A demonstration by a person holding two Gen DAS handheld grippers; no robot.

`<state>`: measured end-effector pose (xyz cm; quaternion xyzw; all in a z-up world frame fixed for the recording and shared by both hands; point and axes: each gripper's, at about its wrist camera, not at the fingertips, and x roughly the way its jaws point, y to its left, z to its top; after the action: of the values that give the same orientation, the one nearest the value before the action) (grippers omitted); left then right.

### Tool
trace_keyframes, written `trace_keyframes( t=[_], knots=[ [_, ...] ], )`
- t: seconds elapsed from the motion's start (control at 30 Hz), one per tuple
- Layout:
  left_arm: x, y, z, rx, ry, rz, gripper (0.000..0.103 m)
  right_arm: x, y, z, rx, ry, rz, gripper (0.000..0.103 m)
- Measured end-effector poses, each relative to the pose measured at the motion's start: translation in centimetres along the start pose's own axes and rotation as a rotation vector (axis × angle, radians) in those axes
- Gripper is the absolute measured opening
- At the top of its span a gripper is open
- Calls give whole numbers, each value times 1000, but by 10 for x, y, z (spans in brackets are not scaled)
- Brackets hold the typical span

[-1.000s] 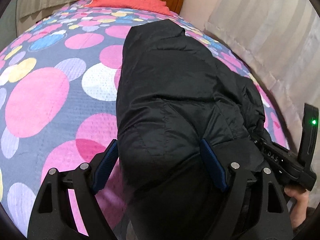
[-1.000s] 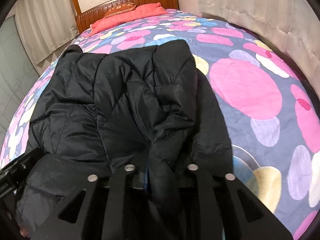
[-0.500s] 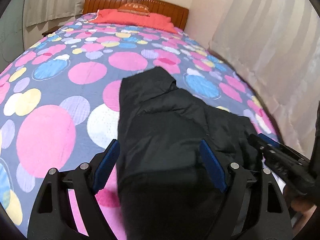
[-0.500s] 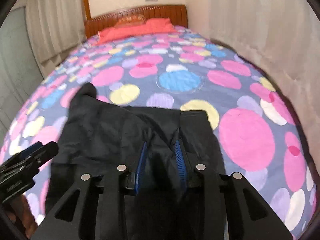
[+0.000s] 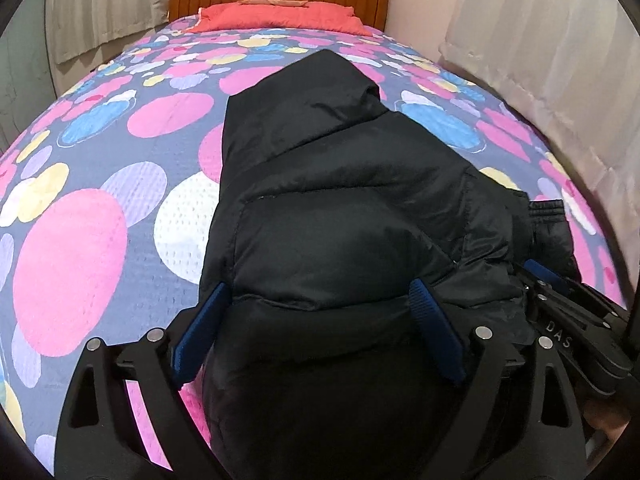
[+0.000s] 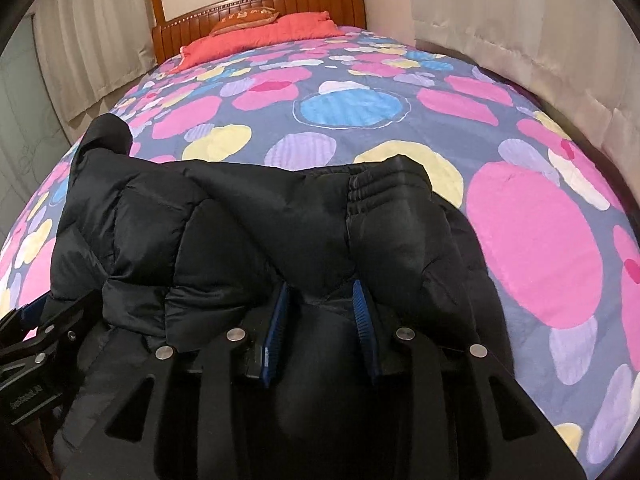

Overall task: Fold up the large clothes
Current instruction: 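Lift the folded black jacket with both tools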

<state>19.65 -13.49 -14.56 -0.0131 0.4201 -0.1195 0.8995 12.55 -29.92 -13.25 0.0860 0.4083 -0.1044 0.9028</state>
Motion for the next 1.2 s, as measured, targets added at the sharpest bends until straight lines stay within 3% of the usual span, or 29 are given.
trace_keyframes(
  t=[0.47, 0.6, 0.77, 0.83, 0.97, 1.1, 1.2],
  knots=[
    [11, -1, -3, 15, 2, 19, 92, 6, 4, -2, -17, -16, -41, 32],
    [-1, 5, 3, -3, 21, -23, 92, -5, 2, 4, -21, -4, -19, 35],
    [-42, 24, 2, -83, 24, -78, 92, -46, -3, 5, -9, -25, -32, 35],
    [-60, 30, -6, -98, -5, -92, 92, -68, -3, -3, -20, -47, -70, 35],
    [-89, 34, -32, -76, -29, -120, 92, -94, -3, -34, -9, -32, -12, 35],
    [-75, 28, -48, -36, 43, -124, 92, -88, -1, -55, -41, -7, -39, 35],
    [-59, 30, -54, -61, 76, -141, 92, -77, 0, -60, -36, 11, -45, 35]
  ],
)
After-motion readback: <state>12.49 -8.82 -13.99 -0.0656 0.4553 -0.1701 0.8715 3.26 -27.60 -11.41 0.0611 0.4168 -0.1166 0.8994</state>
